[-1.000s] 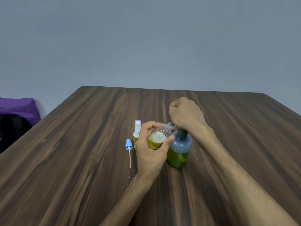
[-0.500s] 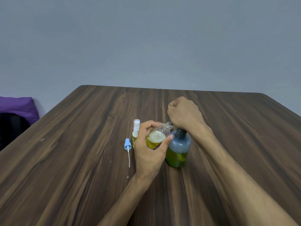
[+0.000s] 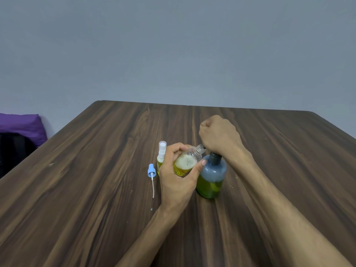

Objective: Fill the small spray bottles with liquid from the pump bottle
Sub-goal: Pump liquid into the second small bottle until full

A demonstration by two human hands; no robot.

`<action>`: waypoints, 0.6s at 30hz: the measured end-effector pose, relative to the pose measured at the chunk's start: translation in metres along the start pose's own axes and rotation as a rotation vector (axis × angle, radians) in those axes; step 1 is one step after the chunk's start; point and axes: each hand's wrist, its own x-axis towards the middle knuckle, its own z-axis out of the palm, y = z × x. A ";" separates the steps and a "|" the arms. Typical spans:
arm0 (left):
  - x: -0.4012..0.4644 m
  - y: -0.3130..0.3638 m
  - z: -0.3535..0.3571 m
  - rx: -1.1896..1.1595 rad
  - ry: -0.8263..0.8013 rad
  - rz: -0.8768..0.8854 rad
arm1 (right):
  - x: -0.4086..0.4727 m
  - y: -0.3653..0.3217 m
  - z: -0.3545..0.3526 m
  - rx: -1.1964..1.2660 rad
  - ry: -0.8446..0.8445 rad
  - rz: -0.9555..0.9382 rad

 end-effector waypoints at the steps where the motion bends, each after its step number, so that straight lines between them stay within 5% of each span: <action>1: 0.000 0.001 0.000 -0.004 -0.004 0.001 | -0.001 0.001 -0.001 0.006 0.019 -0.004; 18: 0.001 -0.001 0.002 -0.019 -0.005 -0.002 | 0.023 -0.008 -0.031 0.079 -0.006 -0.076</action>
